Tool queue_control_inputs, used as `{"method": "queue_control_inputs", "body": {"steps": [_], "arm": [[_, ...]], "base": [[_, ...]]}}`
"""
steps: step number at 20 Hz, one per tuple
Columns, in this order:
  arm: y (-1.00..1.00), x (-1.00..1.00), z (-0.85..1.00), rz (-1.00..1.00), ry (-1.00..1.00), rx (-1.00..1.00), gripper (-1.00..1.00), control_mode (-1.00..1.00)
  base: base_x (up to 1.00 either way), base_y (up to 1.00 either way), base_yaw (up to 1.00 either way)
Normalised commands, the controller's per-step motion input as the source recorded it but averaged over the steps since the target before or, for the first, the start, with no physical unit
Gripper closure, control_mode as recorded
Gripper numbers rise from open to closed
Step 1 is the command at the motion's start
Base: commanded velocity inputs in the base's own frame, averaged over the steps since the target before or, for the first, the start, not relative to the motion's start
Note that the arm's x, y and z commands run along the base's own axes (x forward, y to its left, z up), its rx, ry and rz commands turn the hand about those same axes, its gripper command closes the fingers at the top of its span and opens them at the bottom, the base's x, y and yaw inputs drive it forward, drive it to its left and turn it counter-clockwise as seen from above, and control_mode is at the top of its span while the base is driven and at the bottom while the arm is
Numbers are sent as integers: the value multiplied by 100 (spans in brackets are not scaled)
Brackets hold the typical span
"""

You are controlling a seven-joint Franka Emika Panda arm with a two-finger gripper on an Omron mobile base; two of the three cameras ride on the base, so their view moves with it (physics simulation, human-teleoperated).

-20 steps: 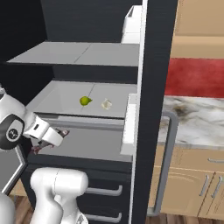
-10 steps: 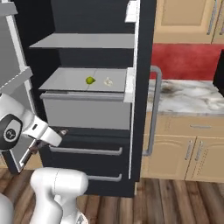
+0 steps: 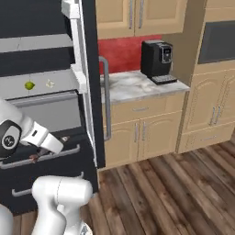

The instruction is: Open the fridge, remove the pear, garlic, and fish, and place them on any counter.

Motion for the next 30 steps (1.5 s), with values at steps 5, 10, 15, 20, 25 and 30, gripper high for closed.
{"method": "queue_control_inputs", "body": {"steps": [5,10,15,20,25,30], "arm": [[0,0,0,0,0,0,100,100],[0,0,0,0,0,0,100,100],[0,0,0,0,0,0,100,100],[0,0,0,0,0,0,100,100],[0,0,0,0,0,0,100,100],[0,0,0,0,0,0,100,100]], "base": [[0,-92,-61],[20,-100,-21],[94,-88,13],[100,-23,56],[100,-2,67],[99,-21,63]]}}
